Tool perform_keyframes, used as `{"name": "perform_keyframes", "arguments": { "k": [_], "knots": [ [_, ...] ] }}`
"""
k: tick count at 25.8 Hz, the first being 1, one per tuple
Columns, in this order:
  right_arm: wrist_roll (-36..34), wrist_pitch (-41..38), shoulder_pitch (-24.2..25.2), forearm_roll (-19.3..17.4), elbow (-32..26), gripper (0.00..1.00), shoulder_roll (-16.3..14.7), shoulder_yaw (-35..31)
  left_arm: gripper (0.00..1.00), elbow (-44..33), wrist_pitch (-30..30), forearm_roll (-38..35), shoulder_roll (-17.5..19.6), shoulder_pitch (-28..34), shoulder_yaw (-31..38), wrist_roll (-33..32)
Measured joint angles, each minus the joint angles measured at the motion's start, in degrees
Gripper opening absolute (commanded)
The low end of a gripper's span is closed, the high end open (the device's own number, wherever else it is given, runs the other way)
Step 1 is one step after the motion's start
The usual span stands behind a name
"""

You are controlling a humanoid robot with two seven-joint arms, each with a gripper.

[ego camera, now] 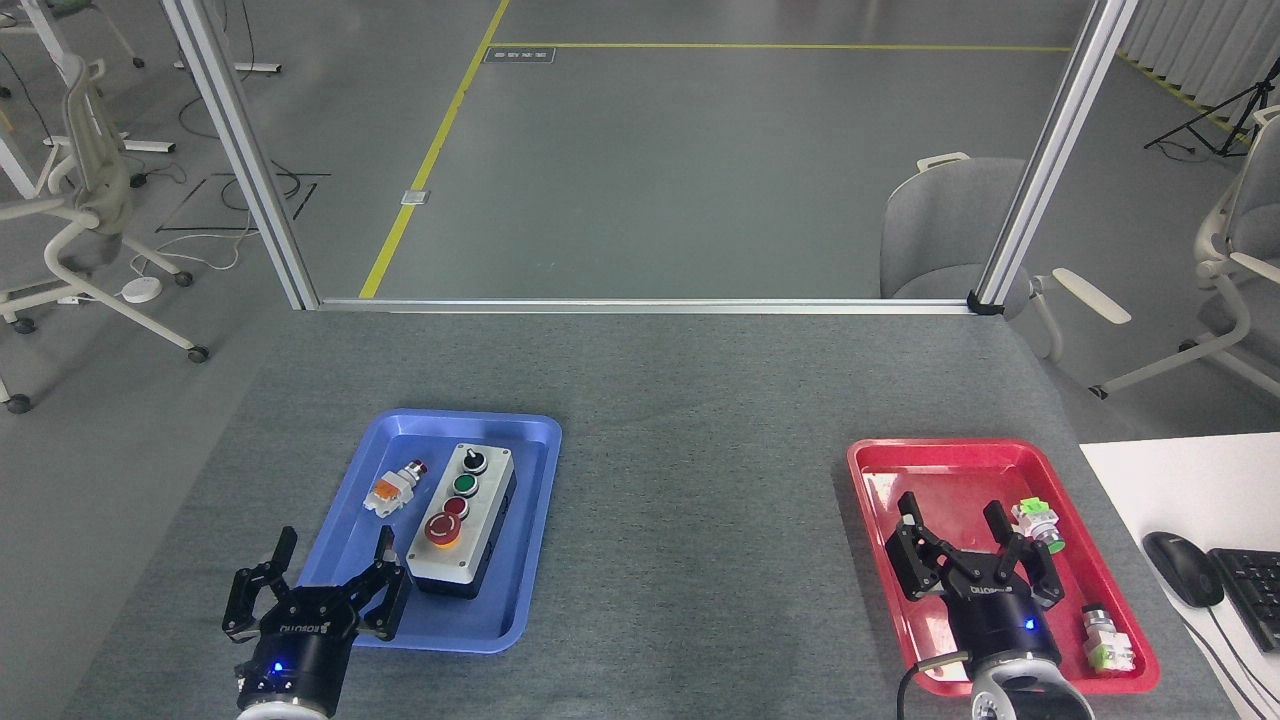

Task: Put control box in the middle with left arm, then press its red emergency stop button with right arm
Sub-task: 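Move the left gripper forward to the grey control box on the blue tray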

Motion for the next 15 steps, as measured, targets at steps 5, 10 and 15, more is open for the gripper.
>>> {"name": "perform_keyframes", "arguments": {
  "k": [5,10,15],
  "knots": [
    [0.0,0.0,0.0,0.0,0.0,0.99,0.0,0.0,0.99,-1.2,0.1,0.2,-0.3,0.5,0.2,1.5],
    [-0.2,0.0,0.0,0.0,0.0,0.99,0.0,0.0,0.99,-3.4,-0.2,1.6,-0.9,2.5,0.4,2.4],
    [-0.1,0.0,0.2,0.0,0.0,0.99,0.1,0.0,0.99,-5.5,-2.6,2.8,-2.3,4.4,-1.2,2.9]
  ]
}}
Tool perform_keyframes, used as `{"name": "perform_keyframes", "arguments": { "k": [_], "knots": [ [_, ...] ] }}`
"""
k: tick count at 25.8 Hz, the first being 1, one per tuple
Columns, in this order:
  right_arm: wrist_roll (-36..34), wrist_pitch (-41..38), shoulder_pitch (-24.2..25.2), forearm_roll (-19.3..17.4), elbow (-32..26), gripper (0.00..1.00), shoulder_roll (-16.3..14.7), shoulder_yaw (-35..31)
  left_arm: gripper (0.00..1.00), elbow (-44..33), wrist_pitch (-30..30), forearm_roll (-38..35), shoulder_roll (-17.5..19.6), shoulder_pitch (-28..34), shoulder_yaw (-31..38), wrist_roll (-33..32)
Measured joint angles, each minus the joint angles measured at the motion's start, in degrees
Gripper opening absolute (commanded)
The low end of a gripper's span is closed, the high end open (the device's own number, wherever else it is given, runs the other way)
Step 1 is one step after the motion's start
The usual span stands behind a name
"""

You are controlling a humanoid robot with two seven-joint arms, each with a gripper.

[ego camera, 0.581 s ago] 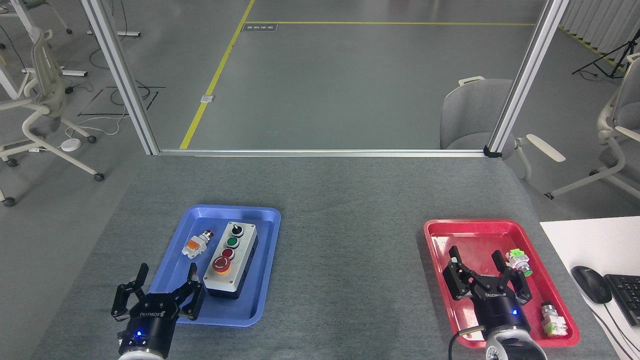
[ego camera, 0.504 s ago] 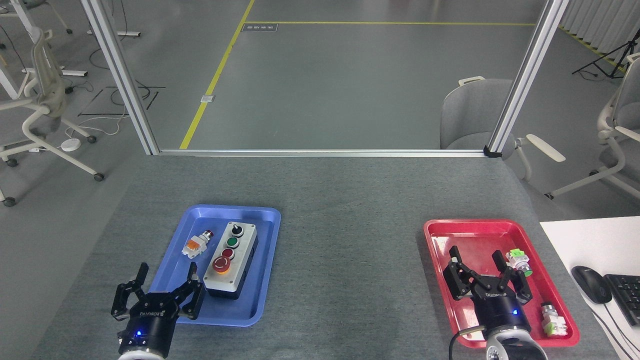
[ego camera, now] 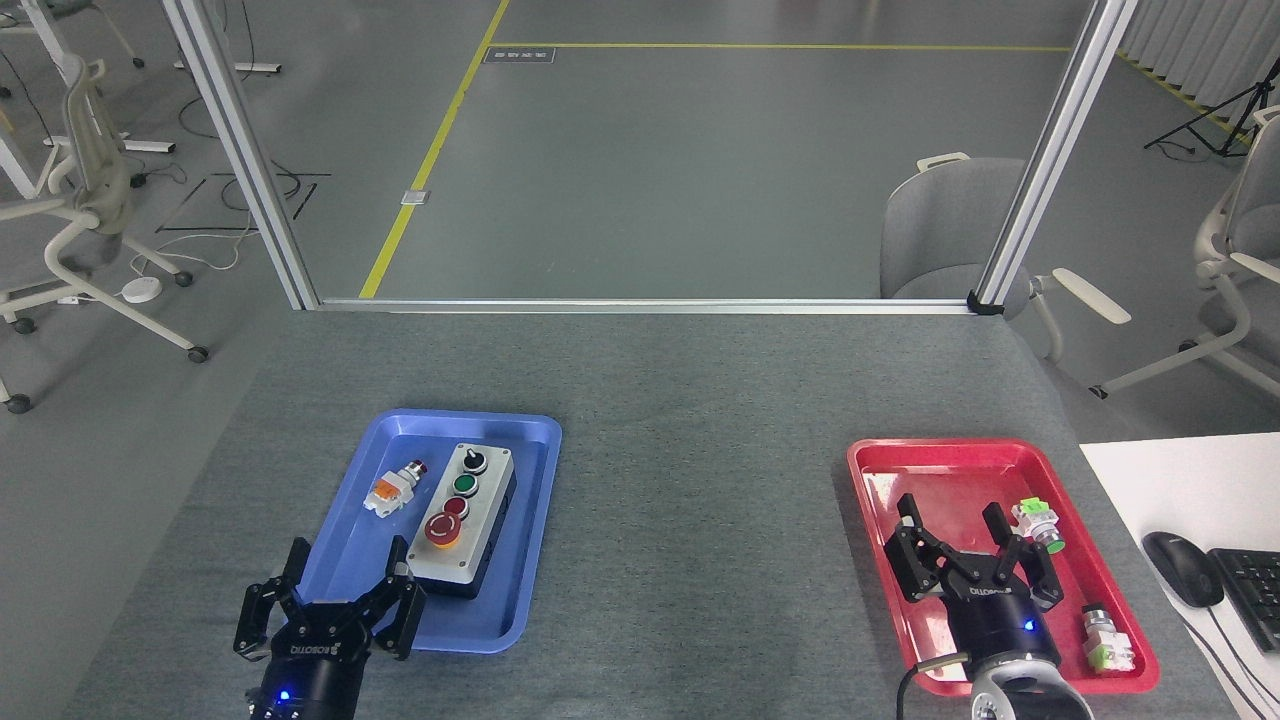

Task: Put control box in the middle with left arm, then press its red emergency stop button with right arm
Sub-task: 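Move the left gripper forward to the grey control box on the blue tray, then close the left gripper around the near end of the control box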

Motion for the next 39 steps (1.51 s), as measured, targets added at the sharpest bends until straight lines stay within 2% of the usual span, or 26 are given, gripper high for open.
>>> {"name": "perform_keyframes", "arguments": {
  "k": [4,8,12,20,34,39],
  "knots": [
    [0.1,0.0,0.0,0.0,0.0,0.99,0.0,0.0,0.98,2.2,0.1,-0.6,-0.7,-0.1,-4.9,-0.3],
    [0.1,0.0,0.0,0.0,0.0,0.99,0.0,0.0,0.98,7.3,4.7,-3.4,-1.1,-2.5,-10.9,-0.4],
    [0.1,0.0,0.1,0.0,0.0,0.99,-0.1,0.0,0.98,14.2,7.9,-5.1,-1.3,-7.1,-13.4,-0.5],
    [0.1,0.0,0.1,0.0,0.0,0.99,-0.1,0.0,0.98,24.2,8.8,-4.8,-0.7,-12.2,-13.5,-0.5],
    [0.2,0.0,0.1,0.0,0.0,0.99,-0.3,0.0,0.99,25.7,8.8,-4.4,0.9,-13.9,-10.2,-0.2],
    [0.2,0.0,0.1,0.0,0.0,0.99,-0.4,0.0,0.99,30.2,8.7,-4.3,0.8,-17.0,-10.2,0.0]
  ]
}}
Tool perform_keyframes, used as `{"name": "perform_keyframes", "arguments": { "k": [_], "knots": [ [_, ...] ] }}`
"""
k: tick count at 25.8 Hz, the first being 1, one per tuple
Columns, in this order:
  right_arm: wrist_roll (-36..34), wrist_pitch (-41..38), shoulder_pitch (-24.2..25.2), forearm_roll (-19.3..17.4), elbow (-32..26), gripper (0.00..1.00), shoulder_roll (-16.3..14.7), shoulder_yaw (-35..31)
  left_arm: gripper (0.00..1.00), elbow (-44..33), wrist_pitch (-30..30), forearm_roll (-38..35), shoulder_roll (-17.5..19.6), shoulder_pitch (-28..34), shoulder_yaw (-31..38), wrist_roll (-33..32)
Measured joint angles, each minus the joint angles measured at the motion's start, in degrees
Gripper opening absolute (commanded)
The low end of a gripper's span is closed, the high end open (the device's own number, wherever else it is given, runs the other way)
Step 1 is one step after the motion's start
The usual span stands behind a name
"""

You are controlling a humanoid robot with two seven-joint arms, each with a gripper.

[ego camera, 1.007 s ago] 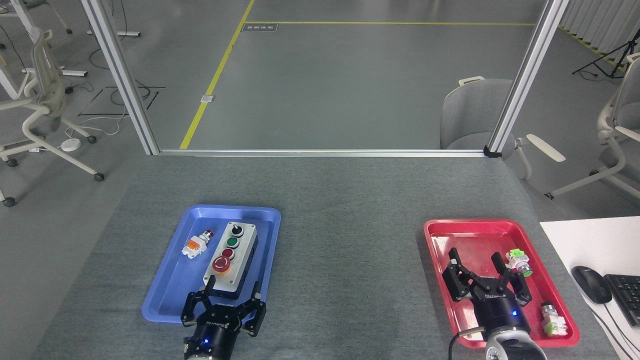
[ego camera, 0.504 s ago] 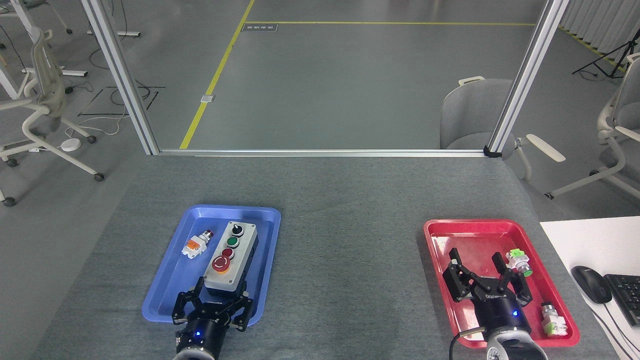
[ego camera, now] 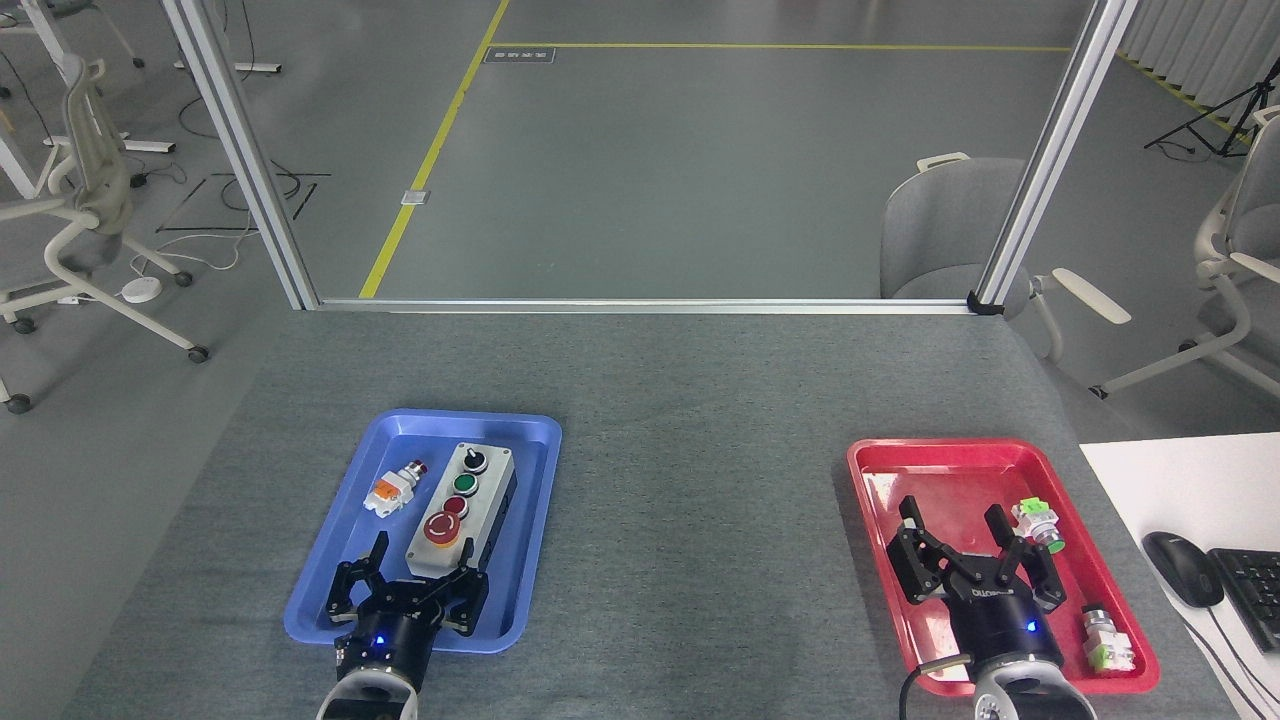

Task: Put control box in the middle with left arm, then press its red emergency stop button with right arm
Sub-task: 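Close the left gripper around the near end of the control box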

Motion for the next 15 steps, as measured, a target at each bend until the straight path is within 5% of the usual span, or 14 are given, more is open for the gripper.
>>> {"name": "perform_keyframes", "arguments": {
  "k": [15],
  "knots": [
    [-0.1,0.0,0.0,0.0,0.0,0.99,0.1,0.2,0.99,5.8,-3.2,2.2,-0.1,-2.5,-0.3,-0.6]
  ]
}}
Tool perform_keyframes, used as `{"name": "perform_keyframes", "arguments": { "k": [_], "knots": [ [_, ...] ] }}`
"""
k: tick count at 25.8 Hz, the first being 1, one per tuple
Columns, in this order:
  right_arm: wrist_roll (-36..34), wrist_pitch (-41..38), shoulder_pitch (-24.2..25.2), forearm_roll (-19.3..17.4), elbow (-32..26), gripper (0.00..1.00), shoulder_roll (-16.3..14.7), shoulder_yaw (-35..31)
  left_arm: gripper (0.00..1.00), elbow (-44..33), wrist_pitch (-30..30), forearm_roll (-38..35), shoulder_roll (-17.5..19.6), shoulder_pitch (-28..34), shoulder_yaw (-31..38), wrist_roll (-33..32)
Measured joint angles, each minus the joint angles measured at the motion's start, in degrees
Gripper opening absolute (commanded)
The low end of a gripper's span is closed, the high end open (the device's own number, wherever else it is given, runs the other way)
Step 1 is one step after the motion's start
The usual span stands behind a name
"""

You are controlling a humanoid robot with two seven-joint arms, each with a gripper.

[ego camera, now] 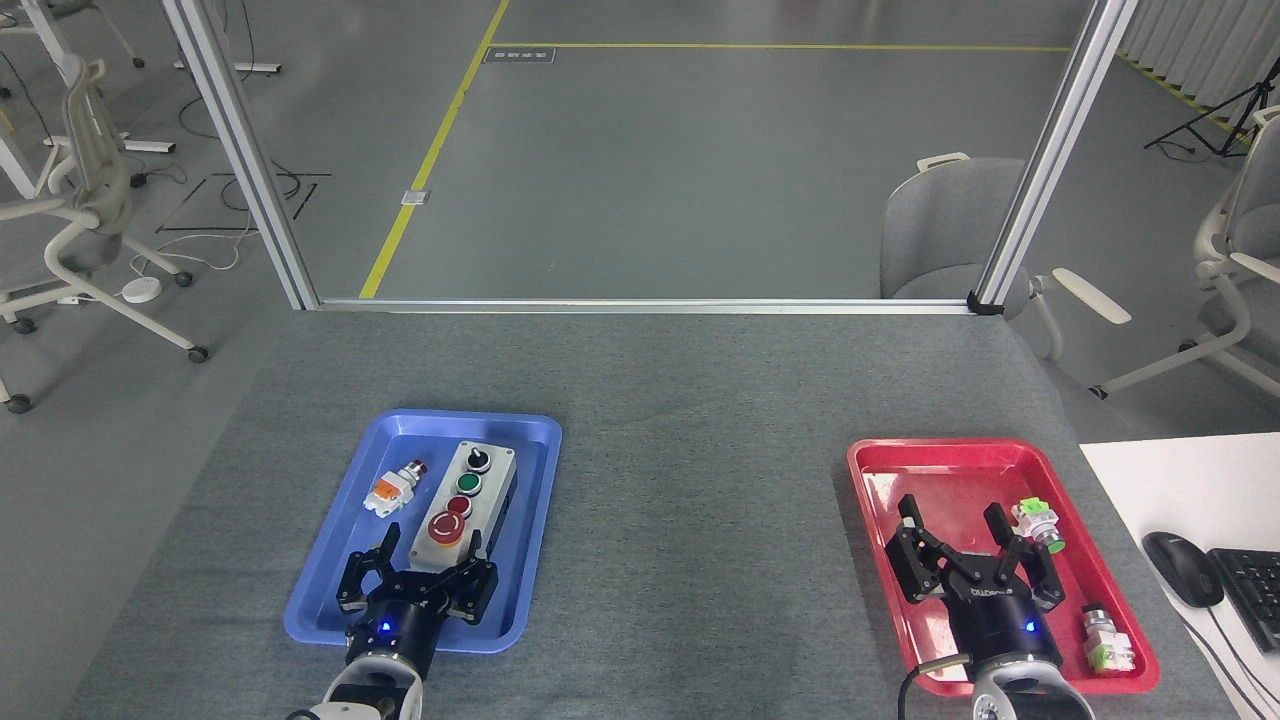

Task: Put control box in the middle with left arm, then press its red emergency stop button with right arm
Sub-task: 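Close the left gripper around the near end of the control box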

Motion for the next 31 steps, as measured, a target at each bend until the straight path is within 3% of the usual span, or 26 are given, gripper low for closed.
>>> {"name": "perform_keyframes", "arguments": {
  "k": [16,31],
  "knots": [
    [-0.2,0.0,0.0,0.0,0.0,0.99,0.1,0.1,0.99,-2.4,-2.5,2.1,-0.1,0.4,0.0,-0.2],
    [0.0,0.0,0.0,0.0,0.0,0.99,0.0,0.2,0.98,6.1,-2.5,2.1,-3.7,-4.3,-0.3,-0.2]
  ]
}}
